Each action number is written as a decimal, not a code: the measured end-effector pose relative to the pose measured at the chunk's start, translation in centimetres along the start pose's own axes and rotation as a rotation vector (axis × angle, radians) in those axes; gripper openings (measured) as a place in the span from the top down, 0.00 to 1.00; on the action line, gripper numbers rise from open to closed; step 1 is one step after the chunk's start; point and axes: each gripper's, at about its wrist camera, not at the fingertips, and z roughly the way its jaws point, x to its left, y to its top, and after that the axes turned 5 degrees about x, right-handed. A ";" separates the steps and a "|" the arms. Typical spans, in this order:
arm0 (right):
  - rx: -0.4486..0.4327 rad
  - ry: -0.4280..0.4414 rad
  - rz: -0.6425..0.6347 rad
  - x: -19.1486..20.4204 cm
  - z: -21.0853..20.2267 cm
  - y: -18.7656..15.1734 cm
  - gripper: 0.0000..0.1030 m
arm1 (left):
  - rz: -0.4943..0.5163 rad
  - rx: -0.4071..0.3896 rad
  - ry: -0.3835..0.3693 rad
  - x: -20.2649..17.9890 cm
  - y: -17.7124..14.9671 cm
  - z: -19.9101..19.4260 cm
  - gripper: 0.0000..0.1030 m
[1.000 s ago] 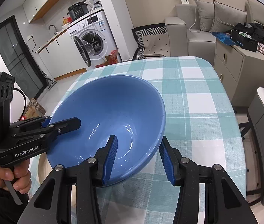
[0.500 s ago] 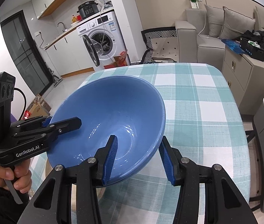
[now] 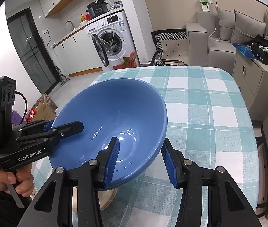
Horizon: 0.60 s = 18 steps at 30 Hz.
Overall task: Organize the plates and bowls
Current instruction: 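Carry the blue bowl with both grippers over the other blue bowl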
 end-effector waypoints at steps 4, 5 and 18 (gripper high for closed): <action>0.004 0.009 -0.015 0.5 0.0 0.0 0.54 | -0.011 -0.005 0.012 0.2 -0.5 -0.5 0.71; 0.006 0.013 -0.020 0.6 0.0 0.0 0.54 | -0.014 -0.007 0.015 0.3 -0.6 -0.7 0.71; 0.019 0.057 -0.070 3.0 0.3 -0.3 0.54 | -0.061 -0.023 0.055 1.9 -2.6 -2.4 0.71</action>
